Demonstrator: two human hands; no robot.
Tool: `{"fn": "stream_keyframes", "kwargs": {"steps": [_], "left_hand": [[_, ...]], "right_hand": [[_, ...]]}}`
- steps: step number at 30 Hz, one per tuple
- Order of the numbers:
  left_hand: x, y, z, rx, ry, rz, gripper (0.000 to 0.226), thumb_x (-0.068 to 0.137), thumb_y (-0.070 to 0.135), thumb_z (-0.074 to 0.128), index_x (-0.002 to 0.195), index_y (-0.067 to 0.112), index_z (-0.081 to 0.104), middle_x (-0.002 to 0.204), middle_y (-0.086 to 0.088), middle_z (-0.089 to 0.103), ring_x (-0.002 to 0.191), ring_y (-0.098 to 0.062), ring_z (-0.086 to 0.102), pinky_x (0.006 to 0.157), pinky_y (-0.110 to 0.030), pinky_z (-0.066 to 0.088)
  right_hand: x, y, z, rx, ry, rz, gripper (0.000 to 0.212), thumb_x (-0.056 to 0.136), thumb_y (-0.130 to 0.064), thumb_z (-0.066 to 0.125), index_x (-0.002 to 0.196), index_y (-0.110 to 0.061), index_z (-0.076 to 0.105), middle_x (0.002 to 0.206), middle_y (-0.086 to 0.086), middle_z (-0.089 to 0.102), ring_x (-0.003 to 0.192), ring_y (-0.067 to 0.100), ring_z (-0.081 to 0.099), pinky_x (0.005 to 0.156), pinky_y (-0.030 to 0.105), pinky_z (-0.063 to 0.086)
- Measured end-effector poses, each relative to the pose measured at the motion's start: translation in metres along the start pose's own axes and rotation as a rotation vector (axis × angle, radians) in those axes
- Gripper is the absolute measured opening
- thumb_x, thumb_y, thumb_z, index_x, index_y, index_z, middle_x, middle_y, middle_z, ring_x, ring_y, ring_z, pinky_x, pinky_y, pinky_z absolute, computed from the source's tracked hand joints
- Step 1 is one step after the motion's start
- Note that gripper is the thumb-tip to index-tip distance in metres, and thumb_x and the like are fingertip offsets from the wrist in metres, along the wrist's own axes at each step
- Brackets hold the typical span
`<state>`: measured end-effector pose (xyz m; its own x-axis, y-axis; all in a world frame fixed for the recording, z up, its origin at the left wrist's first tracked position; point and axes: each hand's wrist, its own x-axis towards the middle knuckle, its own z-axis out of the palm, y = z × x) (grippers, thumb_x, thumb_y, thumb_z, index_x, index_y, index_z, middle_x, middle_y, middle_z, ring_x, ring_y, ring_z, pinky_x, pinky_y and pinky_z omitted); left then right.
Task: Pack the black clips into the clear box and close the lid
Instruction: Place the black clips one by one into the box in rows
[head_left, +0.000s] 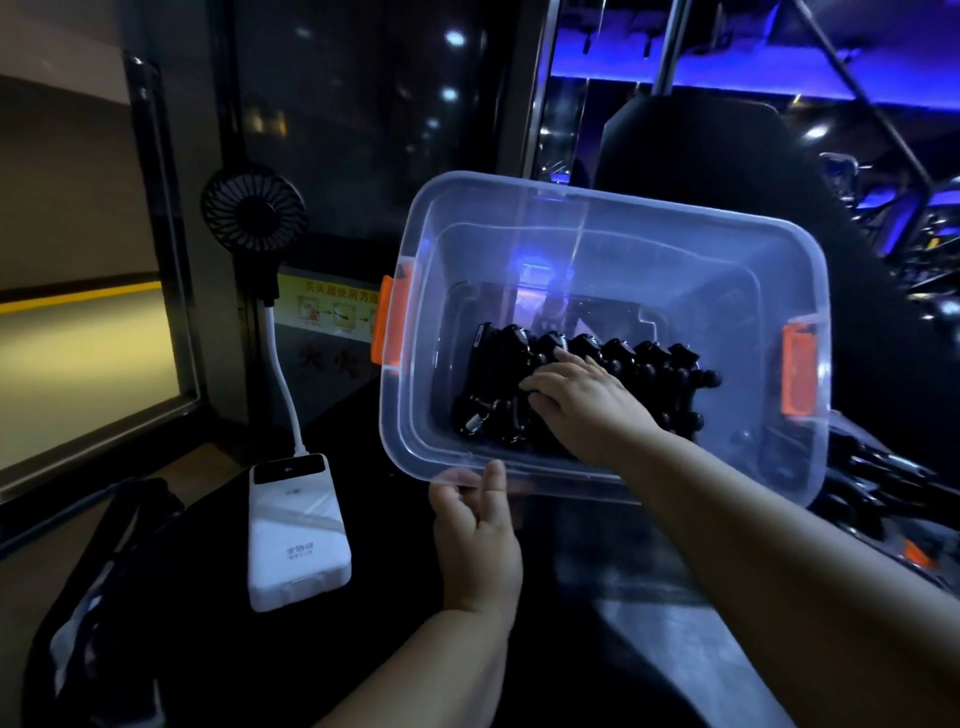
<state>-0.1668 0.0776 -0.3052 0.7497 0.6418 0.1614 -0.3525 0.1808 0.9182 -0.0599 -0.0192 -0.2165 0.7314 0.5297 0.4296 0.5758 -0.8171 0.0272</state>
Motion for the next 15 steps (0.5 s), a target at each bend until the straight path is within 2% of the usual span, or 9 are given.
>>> {"fn": "stream_keyframes", "kwargs": {"steps": [4, 7, 12, 15], "left_hand": [[-0.001, 0.001, 0.001, -0.056, -0.035, 0.031, 0.017, 0.096, 0.022, 0.051, 0.087, 0.015, 0.038, 0.07, -0.005, 0.071, 0.045, -0.005, 0.047, 0.051, -0.015, 0.041], [-0.003, 0.002, 0.002, -0.059, -0.026, 0.057, 0.017, 0.097, 0.021, 0.05, 0.088, 0.014, 0.037, 0.07, -0.002, 0.071, 0.043, -0.002, 0.045, 0.049, -0.012, 0.04], [-0.003, 0.0, 0.004, -0.058, -0.016, 0.072, 0.017, 0.098, 0.021, 0.049, 0.088, 0.014, 0.037, 0.071, -0.003, 0.071, 0.042, -0.004, 0.044, 0.047, -0.016, 0.039], [-0.002, -0.003, 0.004, -0.045, -0.006, 0.082, 0.019, 0.098, 0.023, 0.049, 0.085, 0.019, 0.036, 0.073, -0.003, 0.071, 0.042, -0.004, 0.044, 0.05, -0.02, 0.038]], "right_hand": [[-0.039, 0.016, -0.007, 0.062, 0.111, 0.043, 0.026, 0.098, -0.031, 0.047, 0.113, -0.024, 0.068, 0.118, -0.004, 0.066, 0.13, 0.019, 0.044, 0.107, 0.028, 0.032], [-0.066, 0.029, -0.012, 0.046, 0.115, 0.138, 0.038, 0.094, -0.046, 0.036, 0.106, -0.03, 0.068, 0.111, -0.006, 0.067, 0.12, 0.019, 0.05, 0.097, 0.034, 0.042], [-0.114, 0.051, -0.014, -0.022, 0.149, 0.189, 0.044, 0.091, -0.055, 0.031, 0.102, -0.033, 0.068, 0.104, -0.009, 0.067, 0.111, 0.02, 0.053, 0.084, 0.037, 0.042], [-0.143, 0.064, -0.016, 0.015, 0.256, 0.159, 0.05, 0.091, -0.051, 0.029, 0.099, -0.025, 0.07, 0.095, -0.005, 0.069, 0.097, 0.024, 0.059, 0.082, 0.033, 0.04]]}}
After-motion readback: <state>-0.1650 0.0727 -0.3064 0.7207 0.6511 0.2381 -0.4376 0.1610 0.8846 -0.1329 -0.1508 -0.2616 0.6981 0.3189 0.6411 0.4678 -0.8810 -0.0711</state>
